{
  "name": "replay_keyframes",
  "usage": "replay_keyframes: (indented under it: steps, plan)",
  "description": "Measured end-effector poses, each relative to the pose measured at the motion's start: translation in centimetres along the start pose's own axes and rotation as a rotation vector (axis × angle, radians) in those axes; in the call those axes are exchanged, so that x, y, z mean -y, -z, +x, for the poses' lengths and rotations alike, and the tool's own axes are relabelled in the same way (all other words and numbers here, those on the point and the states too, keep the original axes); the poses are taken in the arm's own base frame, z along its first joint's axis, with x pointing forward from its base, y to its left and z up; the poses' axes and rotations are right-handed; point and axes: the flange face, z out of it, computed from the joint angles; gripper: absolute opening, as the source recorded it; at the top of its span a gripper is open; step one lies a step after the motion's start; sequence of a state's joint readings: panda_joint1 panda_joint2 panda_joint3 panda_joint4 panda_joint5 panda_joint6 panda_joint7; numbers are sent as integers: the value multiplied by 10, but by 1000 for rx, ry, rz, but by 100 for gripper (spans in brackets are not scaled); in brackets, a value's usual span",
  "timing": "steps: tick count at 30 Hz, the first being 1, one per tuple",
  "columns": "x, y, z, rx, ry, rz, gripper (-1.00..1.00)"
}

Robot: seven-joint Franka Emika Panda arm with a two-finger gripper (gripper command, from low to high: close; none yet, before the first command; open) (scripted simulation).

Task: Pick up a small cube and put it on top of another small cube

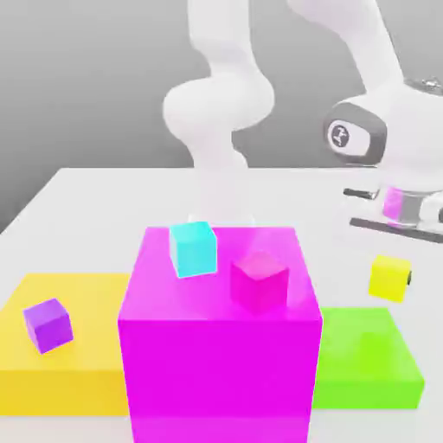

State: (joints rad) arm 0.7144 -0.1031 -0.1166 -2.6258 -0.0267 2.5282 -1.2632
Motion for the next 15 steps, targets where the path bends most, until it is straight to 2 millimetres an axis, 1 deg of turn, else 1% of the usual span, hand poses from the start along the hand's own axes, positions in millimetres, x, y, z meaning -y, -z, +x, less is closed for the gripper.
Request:
replay_keyframes:
  steps: [3,6,9,11,12,13,15]
  plan:
    - [-28,42,-43,3,-16,-2,-100]
    - [-46,86,-98,5,-45,-1,-100]
    - [-52,131,-159,6,-80,2,-100]
    - [-48,161,-201,4,-105,6,-100]
    - [-46,161,-212,3,-111,7,-100]
    - [-46,153,-217,3,-114,7,-100]
    - [-45,127,-222,3,-117,8,-100]
